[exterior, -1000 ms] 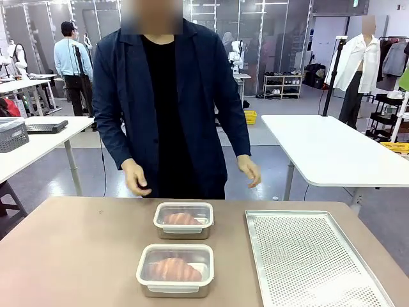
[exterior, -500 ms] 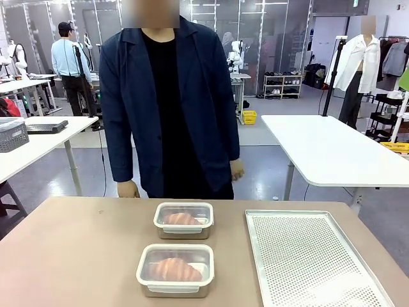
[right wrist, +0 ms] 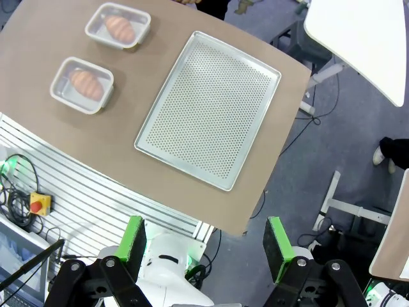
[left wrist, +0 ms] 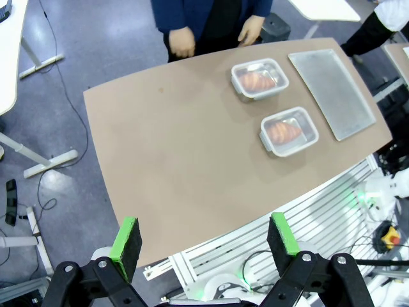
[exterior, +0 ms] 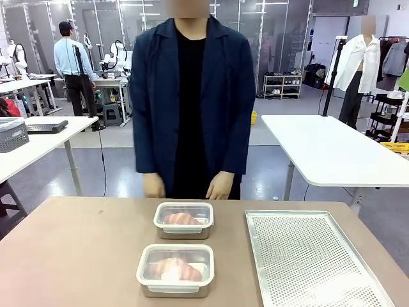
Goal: Place the bread into the airtight container.
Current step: Pick up a Butter Roll and place it into an empty Airtight Container.
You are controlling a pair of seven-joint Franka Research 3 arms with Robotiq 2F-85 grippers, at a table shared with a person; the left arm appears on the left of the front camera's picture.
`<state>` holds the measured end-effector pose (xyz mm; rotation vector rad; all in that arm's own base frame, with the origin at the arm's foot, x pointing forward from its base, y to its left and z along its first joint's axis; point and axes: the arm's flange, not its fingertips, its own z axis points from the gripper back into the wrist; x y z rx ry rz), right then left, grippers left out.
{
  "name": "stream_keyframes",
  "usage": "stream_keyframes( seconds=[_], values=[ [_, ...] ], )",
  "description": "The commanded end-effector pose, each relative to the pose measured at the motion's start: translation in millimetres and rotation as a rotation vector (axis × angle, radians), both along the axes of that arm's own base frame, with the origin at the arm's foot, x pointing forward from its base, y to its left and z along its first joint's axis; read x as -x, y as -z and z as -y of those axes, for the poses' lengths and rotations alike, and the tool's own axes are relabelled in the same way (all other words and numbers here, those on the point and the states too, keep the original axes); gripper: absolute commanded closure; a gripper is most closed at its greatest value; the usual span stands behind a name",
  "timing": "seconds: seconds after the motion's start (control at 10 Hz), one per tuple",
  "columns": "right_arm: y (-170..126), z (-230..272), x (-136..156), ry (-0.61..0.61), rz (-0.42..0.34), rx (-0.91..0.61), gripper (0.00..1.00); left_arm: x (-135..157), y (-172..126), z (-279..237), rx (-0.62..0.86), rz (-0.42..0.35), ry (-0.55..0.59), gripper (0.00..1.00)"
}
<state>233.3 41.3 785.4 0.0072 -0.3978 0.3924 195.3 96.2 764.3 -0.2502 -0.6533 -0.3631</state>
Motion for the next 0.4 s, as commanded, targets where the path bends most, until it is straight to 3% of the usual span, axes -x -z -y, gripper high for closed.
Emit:
stream_keyframes(
  seconds=[0.0,0.3],
  values=[
    [-2.0,0.7,-0.6,0.006,-0.004,-0.003,0.08,0.9,-1.9,0.3,-0.006,0.001,0.016,0.0],
    [-2.0,0.7,-0.6,0.006,-0.004,-0.003,0.08,0.9,-1.9,0.3,-0.006,0.001,0.016,0.0]
  ],
)
